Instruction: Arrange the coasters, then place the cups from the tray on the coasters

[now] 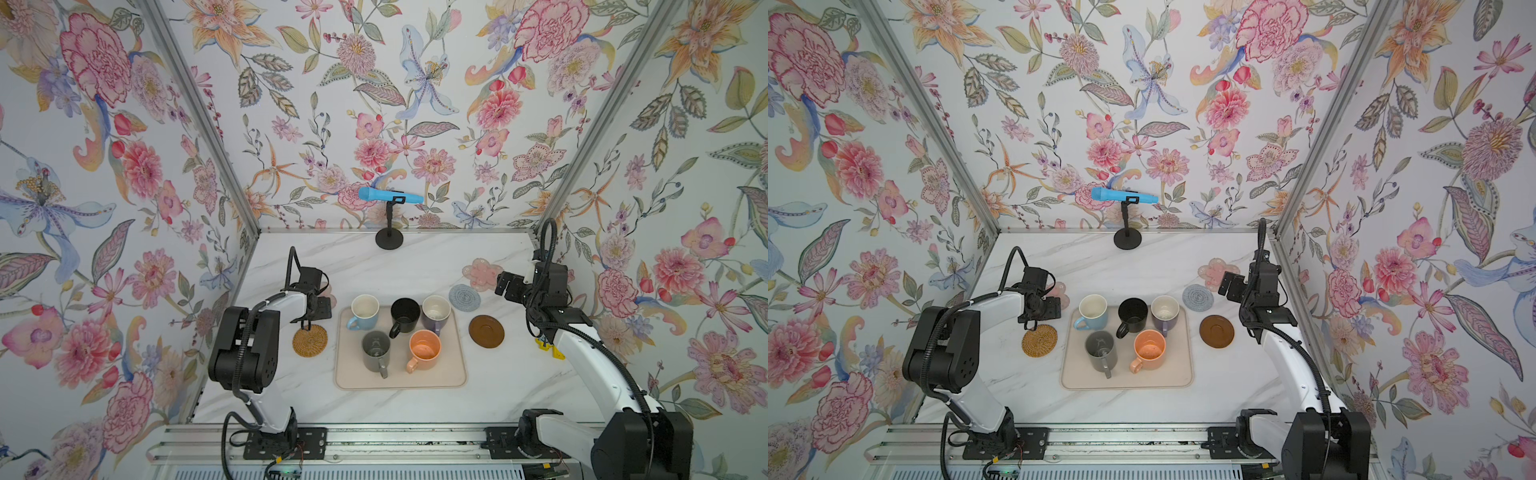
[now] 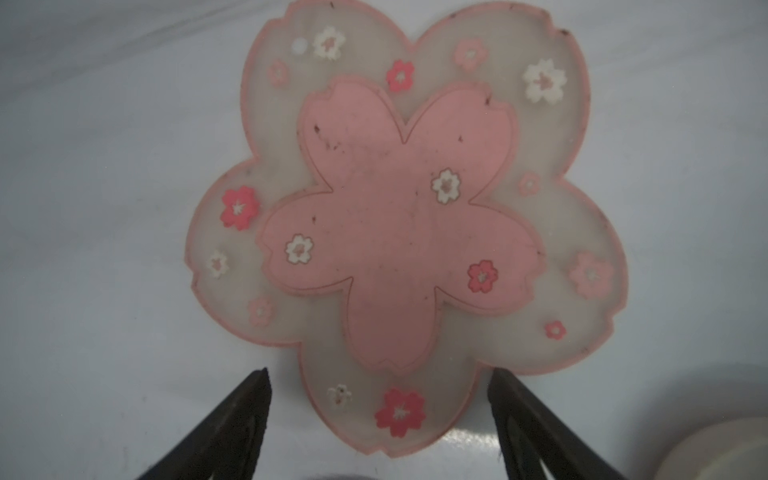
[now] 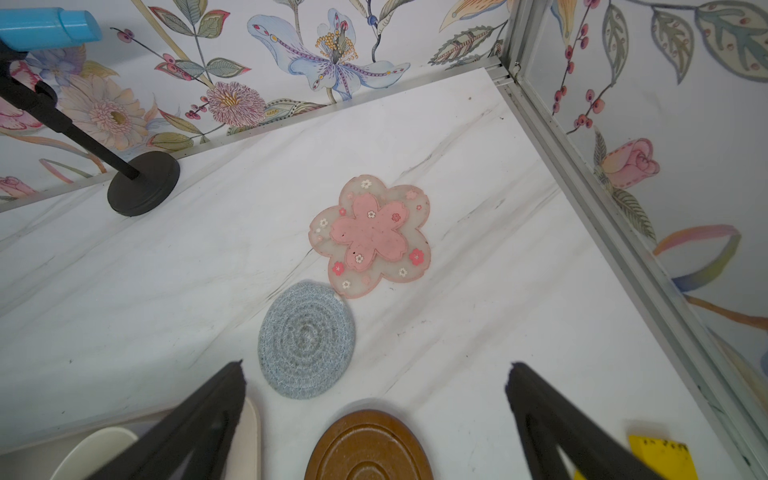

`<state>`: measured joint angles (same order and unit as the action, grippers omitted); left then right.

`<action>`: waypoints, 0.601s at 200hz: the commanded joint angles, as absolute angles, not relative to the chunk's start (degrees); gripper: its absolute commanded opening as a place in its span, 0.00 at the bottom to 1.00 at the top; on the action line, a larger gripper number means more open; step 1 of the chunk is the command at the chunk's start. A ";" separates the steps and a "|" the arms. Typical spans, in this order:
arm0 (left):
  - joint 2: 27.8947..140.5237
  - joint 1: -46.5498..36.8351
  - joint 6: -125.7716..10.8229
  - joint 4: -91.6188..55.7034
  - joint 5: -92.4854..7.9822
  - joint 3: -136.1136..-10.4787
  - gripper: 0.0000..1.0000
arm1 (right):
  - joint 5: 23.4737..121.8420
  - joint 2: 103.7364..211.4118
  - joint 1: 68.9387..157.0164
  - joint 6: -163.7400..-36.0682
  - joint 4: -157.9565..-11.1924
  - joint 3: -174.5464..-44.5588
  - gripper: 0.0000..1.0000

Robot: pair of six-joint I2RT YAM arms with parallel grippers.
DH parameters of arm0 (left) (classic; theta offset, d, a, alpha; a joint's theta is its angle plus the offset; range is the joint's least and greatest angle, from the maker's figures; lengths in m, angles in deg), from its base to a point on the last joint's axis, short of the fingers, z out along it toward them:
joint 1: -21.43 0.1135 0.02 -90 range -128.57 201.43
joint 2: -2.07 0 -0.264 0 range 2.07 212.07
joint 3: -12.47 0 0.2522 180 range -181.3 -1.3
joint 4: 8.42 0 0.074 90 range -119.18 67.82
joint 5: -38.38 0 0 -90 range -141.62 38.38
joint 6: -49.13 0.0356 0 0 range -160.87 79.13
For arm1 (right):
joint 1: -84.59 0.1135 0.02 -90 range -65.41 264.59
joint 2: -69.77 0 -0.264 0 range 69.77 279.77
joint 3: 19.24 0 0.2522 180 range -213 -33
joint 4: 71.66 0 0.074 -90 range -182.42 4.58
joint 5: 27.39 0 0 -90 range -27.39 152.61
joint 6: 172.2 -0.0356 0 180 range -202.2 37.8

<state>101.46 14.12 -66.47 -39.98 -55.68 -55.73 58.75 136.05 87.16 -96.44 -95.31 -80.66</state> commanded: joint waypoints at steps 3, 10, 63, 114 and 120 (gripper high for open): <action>103.74 15.26 -67.33 -41.65 -54.27 -55.09 0.85 | 58.67 136.15 87.58 -97.37 -96.68 -82.15 0.99; 103.97 15.37 -67.35 -41.68 -54.26 -55.08 0.84 | 58.67 136.28 87.58 -97.37 -96.80 -82.13 0.99; 105.37 16.29 -68.01 -40.59 -53.49 -55.03 0.81 | 58.28 135.54 87.61 -97.49 -97.31 -81.89 0.99; 108.03 16.60 -66.12 -41.93 -54.63 -57.93 0.78 | 57.51 134.91 87.58 -96.99 -97.78 -81.82 0.99; 108.27 16.60 -65.89 -42.02 -54.74 -58.27 0.78 | 57.49 134.90 87.58 -96.97 -97.87 -81.85 0.99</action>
<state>104.30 15.74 -67.68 -37.95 -53.29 -58.09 58.57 135.99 87.21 -96.62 -96.43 -80.66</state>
